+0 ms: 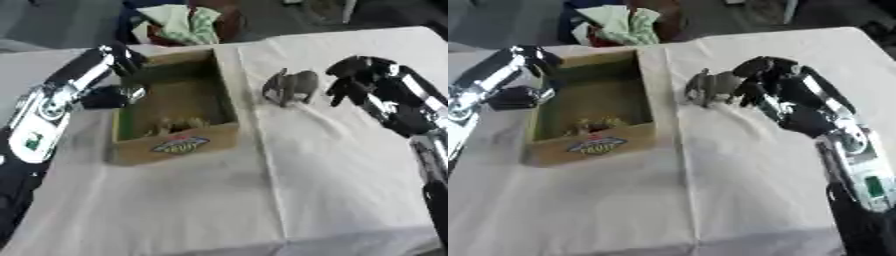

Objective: Pick up objects on the table and place them in the box.

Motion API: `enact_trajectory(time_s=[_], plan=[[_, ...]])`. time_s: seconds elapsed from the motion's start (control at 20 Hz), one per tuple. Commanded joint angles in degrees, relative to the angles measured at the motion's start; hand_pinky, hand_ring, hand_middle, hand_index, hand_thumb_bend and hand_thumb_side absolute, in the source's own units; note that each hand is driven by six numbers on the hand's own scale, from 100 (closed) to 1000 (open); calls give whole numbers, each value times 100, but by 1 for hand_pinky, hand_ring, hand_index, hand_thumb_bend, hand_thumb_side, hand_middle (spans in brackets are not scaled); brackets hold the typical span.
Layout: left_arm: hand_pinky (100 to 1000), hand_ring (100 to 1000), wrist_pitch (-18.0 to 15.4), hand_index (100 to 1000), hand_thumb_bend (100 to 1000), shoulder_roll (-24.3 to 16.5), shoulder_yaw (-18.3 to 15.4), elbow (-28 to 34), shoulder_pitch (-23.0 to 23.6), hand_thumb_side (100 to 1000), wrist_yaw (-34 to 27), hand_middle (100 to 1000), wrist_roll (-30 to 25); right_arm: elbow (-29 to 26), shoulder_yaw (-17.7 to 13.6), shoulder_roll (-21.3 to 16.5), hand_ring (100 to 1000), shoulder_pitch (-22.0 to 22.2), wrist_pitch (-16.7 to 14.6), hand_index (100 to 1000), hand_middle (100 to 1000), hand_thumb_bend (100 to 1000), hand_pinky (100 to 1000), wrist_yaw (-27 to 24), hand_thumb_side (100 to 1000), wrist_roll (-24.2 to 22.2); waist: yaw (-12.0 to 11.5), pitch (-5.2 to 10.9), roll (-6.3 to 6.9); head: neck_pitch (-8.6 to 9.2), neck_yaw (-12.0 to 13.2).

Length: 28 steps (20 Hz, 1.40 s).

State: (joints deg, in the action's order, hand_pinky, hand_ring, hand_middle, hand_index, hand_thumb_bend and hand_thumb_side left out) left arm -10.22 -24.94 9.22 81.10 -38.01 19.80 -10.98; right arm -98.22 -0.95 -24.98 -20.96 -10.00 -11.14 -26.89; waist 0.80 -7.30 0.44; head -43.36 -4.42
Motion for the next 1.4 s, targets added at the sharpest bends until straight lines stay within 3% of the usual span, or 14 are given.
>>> enact_trajectory(time_s=[0.05,0.2,0.4,0.65,0.7,0.75,0.85,0.9,1.05,1.4], plan=[[544,601,402,779,100,-314,-291,855,233,728,-1037,604,347,238,51,-652,630,-294,-313,713,724,285,539,-2,374,-8,-79,99,-36,-46,-49],[535,594,696,773,100,-406,-491,1579,746,730,-1755,595,647,756,178,-1148,674,-583,-738,737,748,337,569,245,371,-99,-242,108,-67,-31,-72],[530,590,884,771,100,-498,-674,2317,1379,735,-2199,591,831,1731,373,-1543,768,-1007,-1469,787,804,463,663,920,388,-320,-411,108,-83,20,-120],[524,586,996,769,100,-417,-837,2803,1950,758,-2451,587,936,3154,447,-1571,845,-1604,-2335,839,850,475,747,2181,415,-467,-567,118,-77,61,-163],[523,585,1019,768,100,-353,-875,2856,2046,762,-2502,585,956,3435,432,-1533,852,-1731,-2498,844,850,430,755,2521,336,-411,-590,120,-74,69,-171],[522,584,1042,767,100,-302,-902,2897,2118,765,-2556,584,974,3680,415,-1489,852,-1835,-2656,844,851,474,755,2853,416,-318,-606,122,-72,75,-178],[517,579,1080,763,100,-203,-963,2954,2245,770,-2627,580,1016,4140,361,-1382,864,-2018,-2903,853,852,453,769,3520,379,-57,-644,124,-71,73,-217],[517,579,1100,762,100,-160,-983,2971,2299,775,-2652,578,1039,4348,328,-1320,865,-2094,-2994,853,851,473,771,3835,420,98,-663,124,-68,73,-232],[516,578,1130,762,100,-76,-1000,3001,2405,778,-2678,578,1056,4841,253,-1159,866,-2252,-3205,854,851,474,772,4615,421,591,-694,125,-62,86,-259],[514,576,1172,760,100,132,-995,3014,2508,793,-2696,574,1053,5756,45,-788,847,-2545,-3056,835,821,453,766,5968,369,1635,-838,109,-45,125,-342]])
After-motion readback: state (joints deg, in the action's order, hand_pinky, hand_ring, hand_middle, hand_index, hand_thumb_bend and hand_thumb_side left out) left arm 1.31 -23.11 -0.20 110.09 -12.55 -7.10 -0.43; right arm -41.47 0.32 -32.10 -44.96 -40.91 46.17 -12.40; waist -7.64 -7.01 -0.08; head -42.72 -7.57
